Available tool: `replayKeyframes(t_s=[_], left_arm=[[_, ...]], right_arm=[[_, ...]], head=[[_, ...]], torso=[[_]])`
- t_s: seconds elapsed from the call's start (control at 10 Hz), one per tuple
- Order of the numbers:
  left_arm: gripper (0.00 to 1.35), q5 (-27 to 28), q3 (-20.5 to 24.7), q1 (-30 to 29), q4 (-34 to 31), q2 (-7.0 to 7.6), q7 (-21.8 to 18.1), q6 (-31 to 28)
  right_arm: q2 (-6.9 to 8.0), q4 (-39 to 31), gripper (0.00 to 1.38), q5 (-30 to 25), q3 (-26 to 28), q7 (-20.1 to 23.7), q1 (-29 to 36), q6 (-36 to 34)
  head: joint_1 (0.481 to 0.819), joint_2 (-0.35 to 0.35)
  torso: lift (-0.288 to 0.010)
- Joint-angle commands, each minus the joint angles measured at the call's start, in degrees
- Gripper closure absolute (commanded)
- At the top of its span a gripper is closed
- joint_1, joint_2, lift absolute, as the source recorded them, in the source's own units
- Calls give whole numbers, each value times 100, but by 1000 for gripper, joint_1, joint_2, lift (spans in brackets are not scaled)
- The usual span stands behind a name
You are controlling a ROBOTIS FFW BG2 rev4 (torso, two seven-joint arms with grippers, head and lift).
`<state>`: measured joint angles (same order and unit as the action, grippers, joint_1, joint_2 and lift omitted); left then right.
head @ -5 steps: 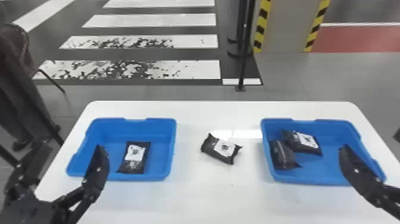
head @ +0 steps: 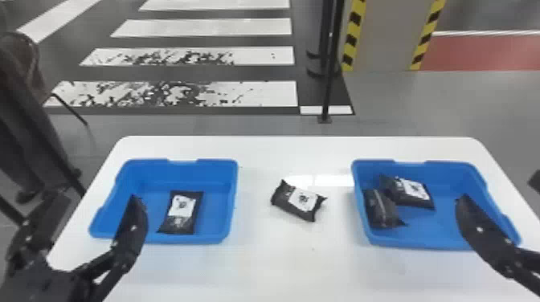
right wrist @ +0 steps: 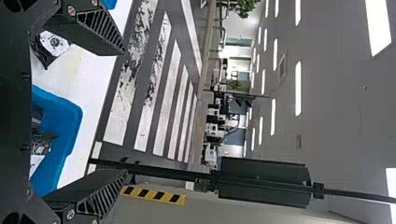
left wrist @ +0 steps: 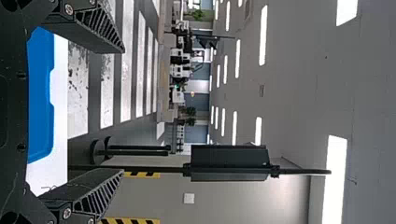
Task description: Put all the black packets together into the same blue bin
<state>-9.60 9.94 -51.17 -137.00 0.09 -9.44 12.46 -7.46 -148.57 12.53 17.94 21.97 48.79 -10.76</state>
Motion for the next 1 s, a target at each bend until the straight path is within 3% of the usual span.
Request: replayKeyframes(t_s=[0.0,0.5,0.9], left_arm=[[121,11,0,12,-3,-24,-5,-8],[121,0,57,26,11,-24,-58,-51],[121,0,0,83,39,-24,-58,-79]], right_arm=[[-1,14,119,4,0,0,-13,-7],[-106,351,117,-7,-57,308,-702,-668],[-449,2419,117,-19,-925,563,-2530,-625]], head=[[695,45],[695,51],[695,58]], torso=[[-110],[-110],[-110]])
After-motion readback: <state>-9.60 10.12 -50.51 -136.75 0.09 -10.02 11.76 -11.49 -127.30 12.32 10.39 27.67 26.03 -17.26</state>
